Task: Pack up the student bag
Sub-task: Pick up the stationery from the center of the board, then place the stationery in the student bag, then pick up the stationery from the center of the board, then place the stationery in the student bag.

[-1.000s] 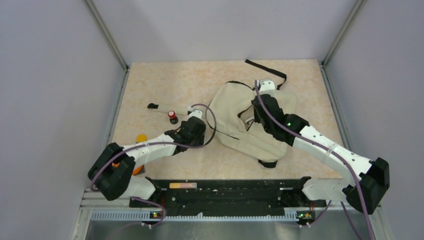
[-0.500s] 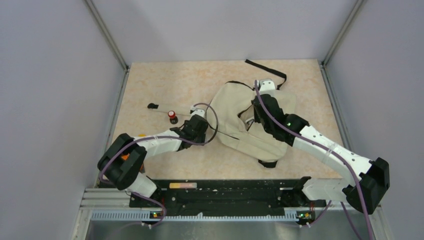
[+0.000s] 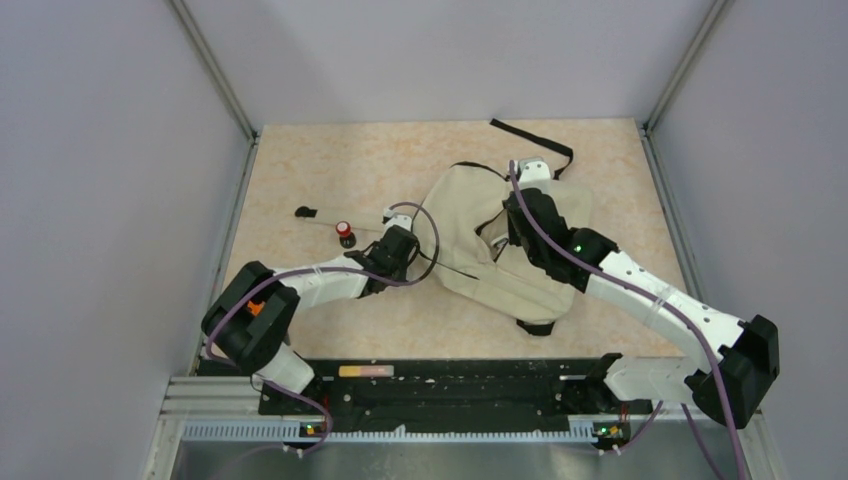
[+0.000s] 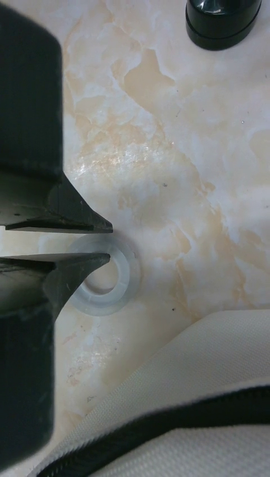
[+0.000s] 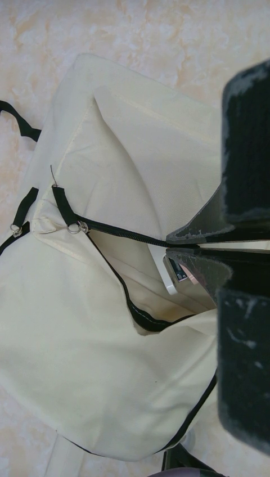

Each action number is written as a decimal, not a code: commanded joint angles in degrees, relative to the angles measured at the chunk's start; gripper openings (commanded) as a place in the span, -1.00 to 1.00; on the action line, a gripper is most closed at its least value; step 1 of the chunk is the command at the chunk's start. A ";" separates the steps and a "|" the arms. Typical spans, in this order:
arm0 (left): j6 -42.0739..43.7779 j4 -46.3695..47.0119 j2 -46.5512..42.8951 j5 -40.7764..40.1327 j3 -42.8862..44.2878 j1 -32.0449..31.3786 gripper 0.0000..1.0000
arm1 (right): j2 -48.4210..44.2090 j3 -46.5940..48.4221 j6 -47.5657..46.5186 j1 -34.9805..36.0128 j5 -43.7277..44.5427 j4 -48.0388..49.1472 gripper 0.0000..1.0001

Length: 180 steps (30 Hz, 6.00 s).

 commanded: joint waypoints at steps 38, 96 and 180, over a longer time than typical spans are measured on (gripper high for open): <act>-5.75 15.33 12.61 18.65 30.55 -10.99 -0.83 | -4.46 -0.31 0.16 0.20 0.59 2.95 -1.00; 3.06 -10.72 -1.26 13.19 16.92 29.60 0.60 | -14.90 -12.13 -4.45 -0.02 -7.88 14.56 -1.00; 4.28 9.19 -7.02 20.91 17.92 -6.03 0.70 | -14.66 -6.91 -2.23 0.03 -3.51 6.83 -1.00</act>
